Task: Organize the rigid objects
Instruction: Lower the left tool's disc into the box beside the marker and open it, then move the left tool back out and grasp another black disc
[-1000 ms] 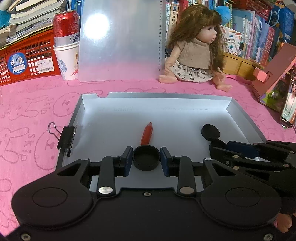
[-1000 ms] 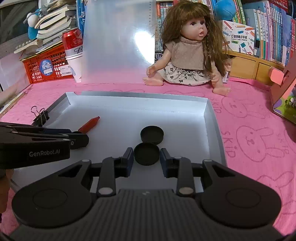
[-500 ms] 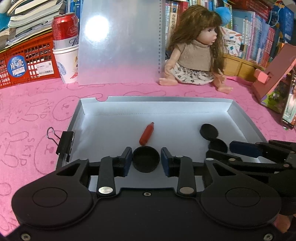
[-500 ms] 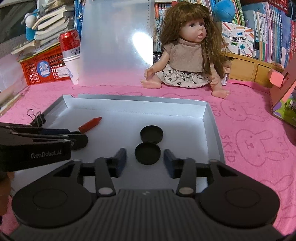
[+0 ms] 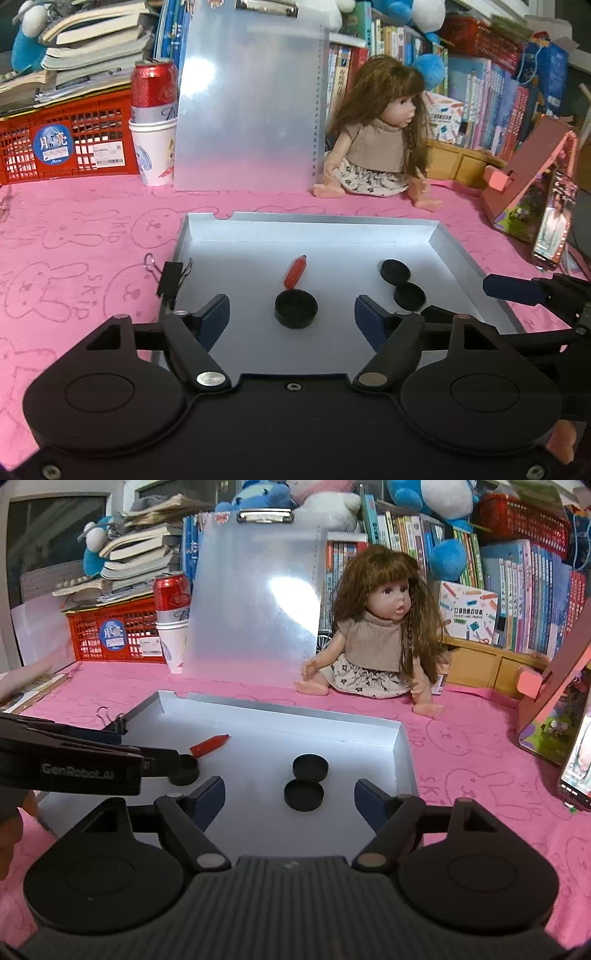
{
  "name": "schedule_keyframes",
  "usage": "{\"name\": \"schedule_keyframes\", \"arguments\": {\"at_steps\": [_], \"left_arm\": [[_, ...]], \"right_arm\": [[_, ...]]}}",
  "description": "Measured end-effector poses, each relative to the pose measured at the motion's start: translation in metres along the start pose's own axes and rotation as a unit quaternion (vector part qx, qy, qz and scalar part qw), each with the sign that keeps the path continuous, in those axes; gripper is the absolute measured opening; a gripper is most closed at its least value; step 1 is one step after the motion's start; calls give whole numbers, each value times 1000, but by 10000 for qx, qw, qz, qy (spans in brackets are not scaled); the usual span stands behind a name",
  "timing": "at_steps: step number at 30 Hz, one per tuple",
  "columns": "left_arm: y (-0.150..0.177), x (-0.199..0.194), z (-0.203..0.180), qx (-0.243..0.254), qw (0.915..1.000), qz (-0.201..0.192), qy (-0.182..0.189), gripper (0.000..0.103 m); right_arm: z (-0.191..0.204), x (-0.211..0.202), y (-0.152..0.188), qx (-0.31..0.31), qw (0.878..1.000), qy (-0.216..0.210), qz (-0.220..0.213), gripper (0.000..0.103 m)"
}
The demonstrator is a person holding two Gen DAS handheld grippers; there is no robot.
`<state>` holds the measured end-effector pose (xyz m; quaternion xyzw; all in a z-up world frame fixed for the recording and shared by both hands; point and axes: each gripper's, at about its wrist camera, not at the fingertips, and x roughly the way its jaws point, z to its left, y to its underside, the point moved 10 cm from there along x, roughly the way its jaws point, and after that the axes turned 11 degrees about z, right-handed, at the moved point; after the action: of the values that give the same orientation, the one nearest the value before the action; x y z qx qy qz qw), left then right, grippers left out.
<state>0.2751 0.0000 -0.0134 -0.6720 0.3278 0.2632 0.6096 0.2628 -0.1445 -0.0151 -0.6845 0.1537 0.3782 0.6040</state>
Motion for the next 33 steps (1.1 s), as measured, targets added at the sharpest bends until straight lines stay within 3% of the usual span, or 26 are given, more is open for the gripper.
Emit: {"name": "schedule_keyframes", "arguments": {"at_steps": [13,22,33], "left_arm": [[46,-68,-10,240,9986,-409,223,82],[83,-100,-28,573,9965,-549,267,84],[122,-108,-32,695,9960,-448,343,84]], "right_arm": [[15,-59,28,-259,9980,-186,-554,103],[15,-95,53,-229,9961,-213,-827,103],[5,-115,87,-237,9948,18,-992,103]]}}
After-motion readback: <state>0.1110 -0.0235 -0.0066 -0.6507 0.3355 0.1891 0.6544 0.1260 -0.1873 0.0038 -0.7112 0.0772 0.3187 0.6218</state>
